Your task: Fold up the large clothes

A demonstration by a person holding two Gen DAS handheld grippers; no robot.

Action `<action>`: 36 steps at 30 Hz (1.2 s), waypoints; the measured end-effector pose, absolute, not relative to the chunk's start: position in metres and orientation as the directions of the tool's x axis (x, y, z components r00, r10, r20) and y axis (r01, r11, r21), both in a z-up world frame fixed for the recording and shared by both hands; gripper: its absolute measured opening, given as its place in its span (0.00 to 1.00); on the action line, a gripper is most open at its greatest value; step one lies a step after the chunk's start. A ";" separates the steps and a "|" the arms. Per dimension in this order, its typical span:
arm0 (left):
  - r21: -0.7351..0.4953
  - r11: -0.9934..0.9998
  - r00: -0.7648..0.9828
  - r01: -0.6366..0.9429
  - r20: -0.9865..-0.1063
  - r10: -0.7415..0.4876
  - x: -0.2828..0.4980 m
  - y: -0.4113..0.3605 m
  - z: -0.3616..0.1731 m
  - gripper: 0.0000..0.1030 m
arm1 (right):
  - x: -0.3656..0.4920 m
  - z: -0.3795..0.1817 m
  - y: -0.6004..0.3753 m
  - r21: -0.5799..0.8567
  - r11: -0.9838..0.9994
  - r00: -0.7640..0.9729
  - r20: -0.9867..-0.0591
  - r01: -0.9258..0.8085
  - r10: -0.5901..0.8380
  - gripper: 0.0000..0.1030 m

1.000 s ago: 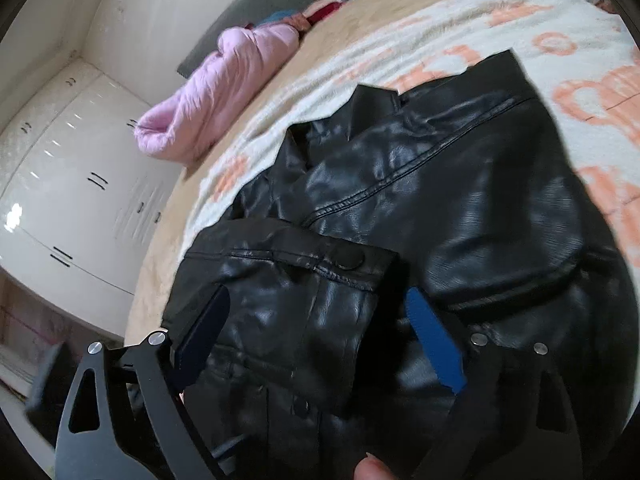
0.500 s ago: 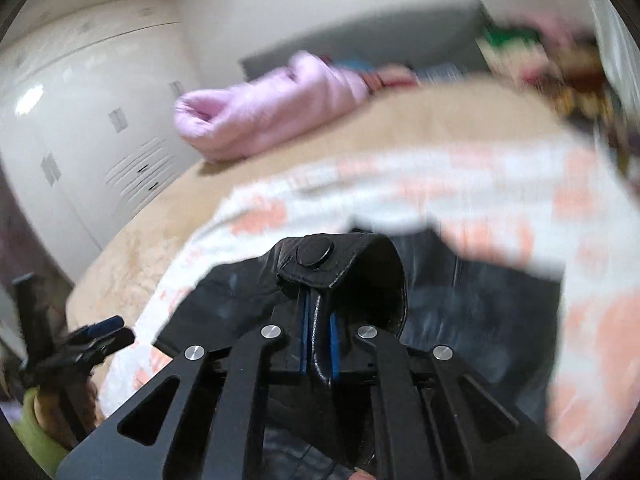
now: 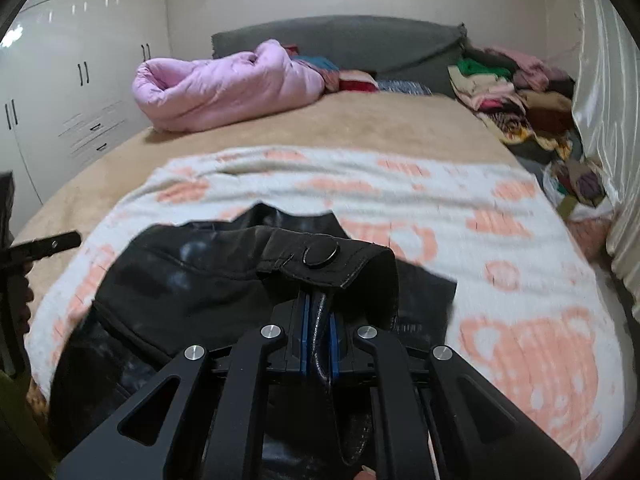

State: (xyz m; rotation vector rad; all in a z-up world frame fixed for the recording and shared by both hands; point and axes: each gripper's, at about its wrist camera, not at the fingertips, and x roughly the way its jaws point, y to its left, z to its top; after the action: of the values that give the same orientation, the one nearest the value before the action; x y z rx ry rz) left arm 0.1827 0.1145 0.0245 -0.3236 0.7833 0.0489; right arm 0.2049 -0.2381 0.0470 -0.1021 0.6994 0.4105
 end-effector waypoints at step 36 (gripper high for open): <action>-0.155 0.985 0.524 -0.082 -0.847 -0.090 0.245 0.079 -0.061 0.24 | 0.273 -0.064 -0.173 0.020 0.977 0.529 -0.838 -0.212 0.132 0.44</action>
State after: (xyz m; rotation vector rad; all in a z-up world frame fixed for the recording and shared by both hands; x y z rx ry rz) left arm 0.2448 0.0791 -0.0613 -0.1840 1.0207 -0.0048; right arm 0.2729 -0.1725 -0.0640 -0.0878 0.9927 0.2058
